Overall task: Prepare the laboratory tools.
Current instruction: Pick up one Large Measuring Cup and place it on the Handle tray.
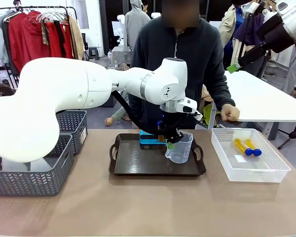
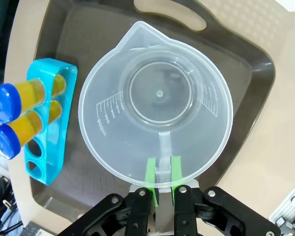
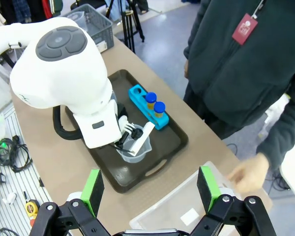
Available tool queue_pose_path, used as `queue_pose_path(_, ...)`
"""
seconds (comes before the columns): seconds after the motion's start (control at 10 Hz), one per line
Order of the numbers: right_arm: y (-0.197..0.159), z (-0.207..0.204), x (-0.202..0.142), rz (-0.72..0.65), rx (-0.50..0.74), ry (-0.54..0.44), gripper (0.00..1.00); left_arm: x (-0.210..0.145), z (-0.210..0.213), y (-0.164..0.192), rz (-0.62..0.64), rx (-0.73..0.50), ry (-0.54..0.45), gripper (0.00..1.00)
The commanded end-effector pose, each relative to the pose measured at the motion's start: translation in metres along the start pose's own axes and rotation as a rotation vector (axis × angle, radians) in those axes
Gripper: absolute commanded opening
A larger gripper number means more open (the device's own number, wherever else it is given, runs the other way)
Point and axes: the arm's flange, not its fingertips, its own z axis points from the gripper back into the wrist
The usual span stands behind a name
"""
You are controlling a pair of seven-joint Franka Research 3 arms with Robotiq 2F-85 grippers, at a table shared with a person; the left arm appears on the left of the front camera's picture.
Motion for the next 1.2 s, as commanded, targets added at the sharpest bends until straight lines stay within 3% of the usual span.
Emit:
queue_pose_path(0.0,0.000,0.002,0.001,-0.001,0.012,-0.014,1.00,0.006,0.000,0.007,-0.006,0.003,0.001,0.00)
queue_pose_path(0.1,0.000,0.002,0.001,-0.001,0.012,-0.014,1.00,0.005,-0.003,0.008,-0.005,-0.004,0.004,0.00)
queue_pose_path(0.6,0.000,0.002,0.001,-0.001,0.012,-0.014,1.00,-0.003,0.001,0.009,0.014,-0.016,-0.009,0.97)
queue_pose_path(1.1,0.000,0.002,0.001,-0.001,0.012,-0.014,1.00,-0.016,0.016,0.000,0.010,-0.022,-0.028,1.00)
